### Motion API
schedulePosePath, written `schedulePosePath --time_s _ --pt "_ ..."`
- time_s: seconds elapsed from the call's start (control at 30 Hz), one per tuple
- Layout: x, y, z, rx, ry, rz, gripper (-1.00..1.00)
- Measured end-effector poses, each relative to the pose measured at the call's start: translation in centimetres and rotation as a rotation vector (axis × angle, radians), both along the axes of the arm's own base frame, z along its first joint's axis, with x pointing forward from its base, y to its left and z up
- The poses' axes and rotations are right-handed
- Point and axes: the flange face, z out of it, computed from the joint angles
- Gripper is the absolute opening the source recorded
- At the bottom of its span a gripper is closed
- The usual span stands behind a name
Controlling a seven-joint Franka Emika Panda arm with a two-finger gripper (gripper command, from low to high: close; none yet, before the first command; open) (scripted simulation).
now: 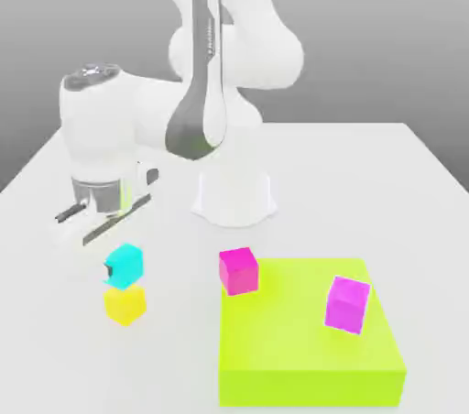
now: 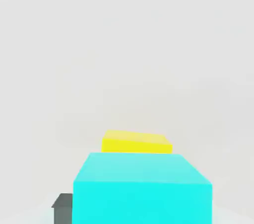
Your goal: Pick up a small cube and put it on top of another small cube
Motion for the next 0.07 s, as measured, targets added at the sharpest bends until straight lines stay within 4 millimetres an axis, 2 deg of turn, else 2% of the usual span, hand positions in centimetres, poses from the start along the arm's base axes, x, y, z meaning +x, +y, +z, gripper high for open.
schedulePosePath --time_s 0.07 --pt "0.00 0.00 0.00 0.000 0.000 0.000 1.00"
